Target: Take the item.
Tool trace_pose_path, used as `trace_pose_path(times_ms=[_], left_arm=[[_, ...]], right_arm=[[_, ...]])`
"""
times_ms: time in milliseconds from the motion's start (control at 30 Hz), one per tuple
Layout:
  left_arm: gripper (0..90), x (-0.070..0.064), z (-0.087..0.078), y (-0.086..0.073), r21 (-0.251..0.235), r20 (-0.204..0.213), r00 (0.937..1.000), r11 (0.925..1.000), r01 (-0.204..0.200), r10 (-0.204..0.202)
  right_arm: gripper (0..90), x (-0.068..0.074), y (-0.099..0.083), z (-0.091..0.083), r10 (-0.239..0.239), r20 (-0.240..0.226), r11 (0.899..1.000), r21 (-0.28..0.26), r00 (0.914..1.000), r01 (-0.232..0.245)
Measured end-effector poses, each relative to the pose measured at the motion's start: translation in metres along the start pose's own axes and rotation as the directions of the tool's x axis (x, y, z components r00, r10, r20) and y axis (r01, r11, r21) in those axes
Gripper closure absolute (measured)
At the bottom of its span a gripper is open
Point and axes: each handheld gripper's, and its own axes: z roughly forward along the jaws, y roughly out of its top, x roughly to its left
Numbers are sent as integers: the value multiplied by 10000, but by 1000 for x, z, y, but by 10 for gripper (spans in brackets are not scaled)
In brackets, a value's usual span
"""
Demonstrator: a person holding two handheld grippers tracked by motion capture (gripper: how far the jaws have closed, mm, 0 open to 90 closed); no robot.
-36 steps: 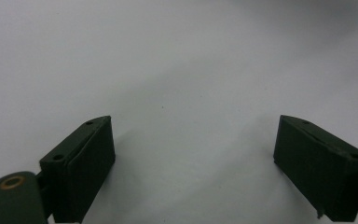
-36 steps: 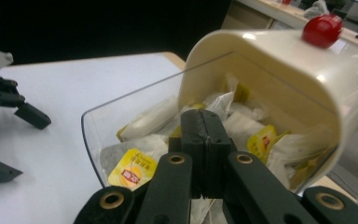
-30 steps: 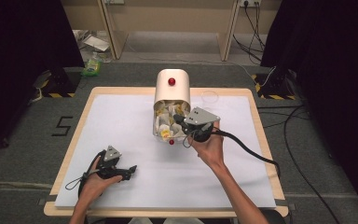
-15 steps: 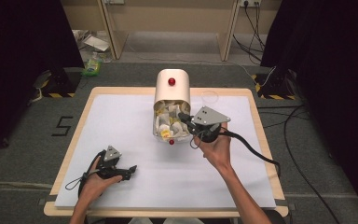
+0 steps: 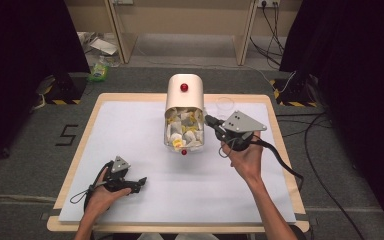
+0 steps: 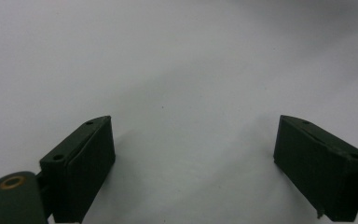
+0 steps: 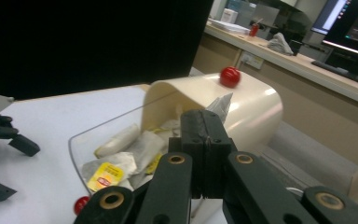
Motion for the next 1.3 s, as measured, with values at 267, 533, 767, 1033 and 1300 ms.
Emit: trace_pose_path(times_ms=[267, 533, 767, 1033, 1300], left_arm=[[115, 0, 0, 0, -2, -2, 10000, 10000, 4, -4], [114, 0, 0, 0, -10, -5, 10000, 10000, 11, -11], [114, 0, 0, 0, 5, -6, 10000, 10000, 7, -7], [113, 0, 0, 0, -2, -8, 10000, 10000, 4, -4], [114, 0, 0, 0, -4, -4, 10000, 10000, 9, -9]], right_arm=[[900, -22, -13, -6, 239, 640, 9995, 172, 9977, -250], [900, -41, -29, 1, 456, 1095, 9973, 518, 9929, -515], [900, -56, -39, 11, 603, 1376, 9955, 641, 9887, -696], [900, -70, -49, 22, 658, 1583, 9935, 814, 9852, -794], [900, -84, -52, 37, 778, 1844, 9908, 949, 9798, -966]])
